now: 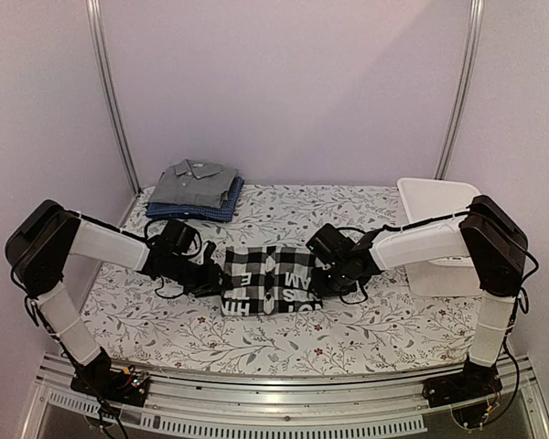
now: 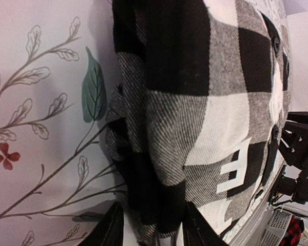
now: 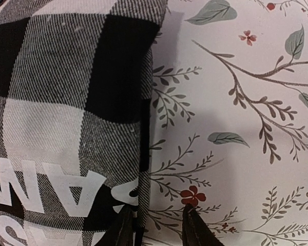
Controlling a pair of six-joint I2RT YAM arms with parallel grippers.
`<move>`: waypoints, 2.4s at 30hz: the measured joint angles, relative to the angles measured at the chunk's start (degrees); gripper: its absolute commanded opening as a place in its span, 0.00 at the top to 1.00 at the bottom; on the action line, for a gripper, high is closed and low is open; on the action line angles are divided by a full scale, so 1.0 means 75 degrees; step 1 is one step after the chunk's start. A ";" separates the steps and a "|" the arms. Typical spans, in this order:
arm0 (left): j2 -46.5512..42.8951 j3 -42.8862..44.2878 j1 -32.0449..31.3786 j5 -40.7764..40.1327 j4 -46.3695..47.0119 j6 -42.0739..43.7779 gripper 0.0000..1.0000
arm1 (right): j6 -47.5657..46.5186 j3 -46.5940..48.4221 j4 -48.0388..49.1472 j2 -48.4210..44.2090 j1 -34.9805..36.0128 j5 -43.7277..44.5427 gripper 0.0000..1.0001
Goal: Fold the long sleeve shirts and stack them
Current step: Pick up the square-folded shirt from the center of the board, then turn over the square folded shirt at the center of the board.
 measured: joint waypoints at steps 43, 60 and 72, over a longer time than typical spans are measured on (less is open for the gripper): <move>-0.0379 0.5406 0.2049 -0.0647 -0.6371 0.4310 1.00 | -0.0664 0.1507 -0.0023 -0.0076 0.0114 -0.1081 0.66; 0.0315 0.6653 0.2002 -0.1043 -0.7498 0.4552 1.00 | -0.0350 0.4998 0.1550 0.3276 0.0050 -0.2486 0.89; 0.0469 0.7895 0.1562 -0.1151 -0.8070 0.4328 1.00 | 0.0930 0.6237 0.2745 0.5103 0.0169 -0.3450 0.91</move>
